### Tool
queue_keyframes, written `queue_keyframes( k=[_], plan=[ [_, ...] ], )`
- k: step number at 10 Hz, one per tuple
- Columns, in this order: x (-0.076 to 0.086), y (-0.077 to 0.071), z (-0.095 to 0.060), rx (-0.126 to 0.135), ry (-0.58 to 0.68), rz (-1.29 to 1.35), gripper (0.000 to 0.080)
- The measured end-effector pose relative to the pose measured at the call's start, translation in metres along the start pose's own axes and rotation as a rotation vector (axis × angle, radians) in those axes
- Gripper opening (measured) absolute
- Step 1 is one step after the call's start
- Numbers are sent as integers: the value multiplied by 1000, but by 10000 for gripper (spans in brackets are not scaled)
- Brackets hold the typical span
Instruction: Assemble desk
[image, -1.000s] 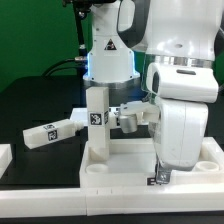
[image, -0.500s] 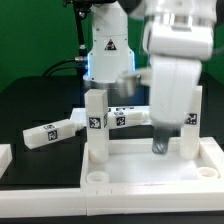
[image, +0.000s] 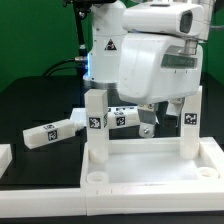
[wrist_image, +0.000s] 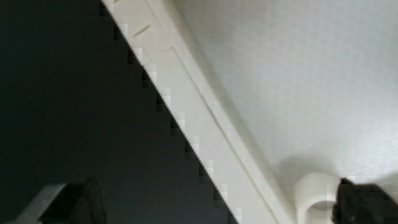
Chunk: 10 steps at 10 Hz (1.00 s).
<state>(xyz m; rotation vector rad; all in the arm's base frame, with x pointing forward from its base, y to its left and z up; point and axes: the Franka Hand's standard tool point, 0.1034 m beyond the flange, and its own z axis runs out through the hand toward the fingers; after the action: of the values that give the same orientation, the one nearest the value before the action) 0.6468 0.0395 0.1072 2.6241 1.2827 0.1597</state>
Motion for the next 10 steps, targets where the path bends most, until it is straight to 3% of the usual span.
queue_keyframes(
  k=[1,3,5,6,9,10],
  plan=[
    [-10,0,-12,14,12,97,649],
    [-48,-17,-54,50,35,253,649],
    [-82,-36,-76,84,41,428,649],
    [-80,-35,-78,79,49,521,649],
    [-79,-38,-75,94,39,737,649],
    [-86,-46,-70,106,26,825,649]
  ],
)
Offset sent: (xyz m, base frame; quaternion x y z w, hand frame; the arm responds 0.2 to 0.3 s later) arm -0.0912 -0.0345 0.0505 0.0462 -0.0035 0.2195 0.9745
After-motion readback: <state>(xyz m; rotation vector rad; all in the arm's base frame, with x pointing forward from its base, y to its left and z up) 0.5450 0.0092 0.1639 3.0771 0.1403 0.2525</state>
